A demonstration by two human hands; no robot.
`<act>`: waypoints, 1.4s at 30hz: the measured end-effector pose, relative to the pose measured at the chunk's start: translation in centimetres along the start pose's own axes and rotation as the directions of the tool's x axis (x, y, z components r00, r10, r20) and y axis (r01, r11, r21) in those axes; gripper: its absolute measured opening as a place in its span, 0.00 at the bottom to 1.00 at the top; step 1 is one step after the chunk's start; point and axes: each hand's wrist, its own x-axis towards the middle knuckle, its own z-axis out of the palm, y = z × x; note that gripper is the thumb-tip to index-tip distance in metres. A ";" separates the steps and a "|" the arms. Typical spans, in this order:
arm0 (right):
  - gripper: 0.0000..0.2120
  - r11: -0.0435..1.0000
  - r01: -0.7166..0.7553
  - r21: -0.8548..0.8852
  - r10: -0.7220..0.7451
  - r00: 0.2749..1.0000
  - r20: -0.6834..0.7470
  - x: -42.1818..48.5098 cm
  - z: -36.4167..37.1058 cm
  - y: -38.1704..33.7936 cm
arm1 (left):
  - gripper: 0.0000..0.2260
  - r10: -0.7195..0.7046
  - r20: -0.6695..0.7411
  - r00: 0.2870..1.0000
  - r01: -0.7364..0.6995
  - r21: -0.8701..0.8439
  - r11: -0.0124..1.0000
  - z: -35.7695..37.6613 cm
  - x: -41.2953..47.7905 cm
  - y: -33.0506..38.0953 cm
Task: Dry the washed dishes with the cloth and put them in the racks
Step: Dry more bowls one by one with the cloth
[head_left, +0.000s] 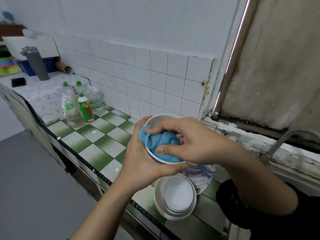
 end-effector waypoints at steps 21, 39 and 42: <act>0.16 0.965 0.129 -0.228 -0.063 0.960 0.273 -0.5 -0.7 1.6 | 0.50 -0.025 0.076 0.997 0.009 0.208 0.978 -1.1 -0.3 0.4; 0.18 0.399 0.566 -0.722 -0.193 0.821 0.537 -0.6 -3.4 0.5 | 0.46 -0.031 0.173 0.984 0.012 0.109 0.994 -0.8 -0.3 2.4; 0.19 0.356 0.482 -0.801 -0.250 0.875 0.415 -0.3 -3.1 0.8 | 0.45 -0.005 0.183 0.983 -0.016 0.110 0.994 -1.1 0.0 2.6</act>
